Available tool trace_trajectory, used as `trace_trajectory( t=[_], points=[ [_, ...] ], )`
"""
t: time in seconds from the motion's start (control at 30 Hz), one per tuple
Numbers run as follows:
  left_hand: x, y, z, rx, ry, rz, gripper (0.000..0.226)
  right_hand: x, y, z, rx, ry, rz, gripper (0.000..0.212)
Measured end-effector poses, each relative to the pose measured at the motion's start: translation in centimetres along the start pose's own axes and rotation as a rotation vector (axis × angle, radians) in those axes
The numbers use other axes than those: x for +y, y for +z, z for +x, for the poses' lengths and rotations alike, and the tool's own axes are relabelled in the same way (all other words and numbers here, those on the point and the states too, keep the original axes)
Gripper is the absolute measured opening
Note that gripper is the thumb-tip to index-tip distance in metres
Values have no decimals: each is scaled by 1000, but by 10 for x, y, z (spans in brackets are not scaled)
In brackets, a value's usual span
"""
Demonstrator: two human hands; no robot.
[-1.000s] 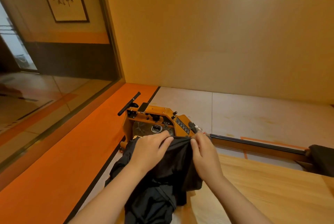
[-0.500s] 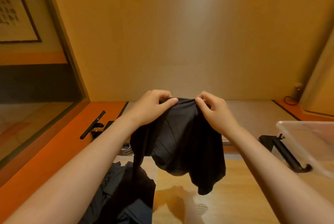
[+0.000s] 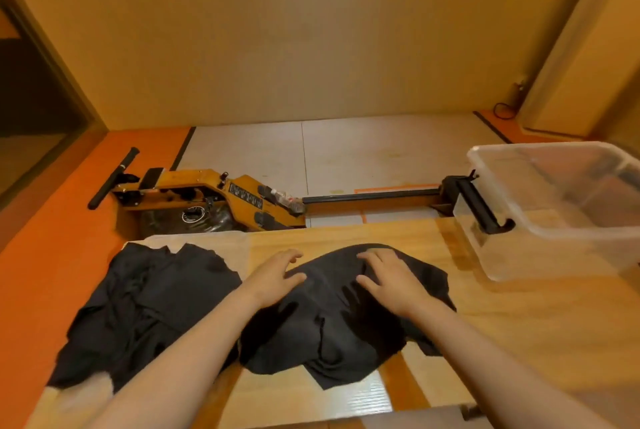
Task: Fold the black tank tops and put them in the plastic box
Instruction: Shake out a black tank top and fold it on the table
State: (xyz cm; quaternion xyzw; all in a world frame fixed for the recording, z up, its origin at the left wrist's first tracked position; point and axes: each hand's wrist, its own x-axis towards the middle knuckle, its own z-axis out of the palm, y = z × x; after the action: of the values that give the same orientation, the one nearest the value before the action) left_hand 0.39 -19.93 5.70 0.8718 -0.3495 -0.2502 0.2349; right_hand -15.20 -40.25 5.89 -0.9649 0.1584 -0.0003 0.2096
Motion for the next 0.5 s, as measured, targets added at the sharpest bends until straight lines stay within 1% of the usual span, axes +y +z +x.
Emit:
trace_trajectory(
  t=[0.1, 0.2, 0.27, 0.3, 0.33, 0.37, 0.43, 0.47, 0.5],
  points=[
    [-30, 39, -29, 26, -16, 31, 60, -2, 41, -20, -100, -53, 11, 54],
    [-48, 68, -57, 56, 3, 111, 65, -9, 77, -33, -145, -92, -33, 68],
    [-59, 85, -72, 57, -13, 134, 70, -12, 103, -42, -220, -121, -94, 78],
    [-66, 92, -78, 57, -29, 139, 70, -14, 114, -48, -268, -130, -125, 79],
    [-71, 98, -83, 61, -46, 144, 66, -16, 124, -53, -279, -136, -146, 74],
    [-77, 103, -87, 74, -52, 153, 56, -17, 132, -57, -253, -129, -163, 63],
    [-81, 109, -92, 120, -33, 168, 26, -23, 139, -61, -149, -109, -179, 41],
    [-82, 110, -92, 155, -23, 170, 12, -24, 139, -60, -122, -103, -140, 32],
    [-81, 110, -92, 177, -22, 162, 3, -25, 134, -58, -133, -90, -61, 21]
  ],
)
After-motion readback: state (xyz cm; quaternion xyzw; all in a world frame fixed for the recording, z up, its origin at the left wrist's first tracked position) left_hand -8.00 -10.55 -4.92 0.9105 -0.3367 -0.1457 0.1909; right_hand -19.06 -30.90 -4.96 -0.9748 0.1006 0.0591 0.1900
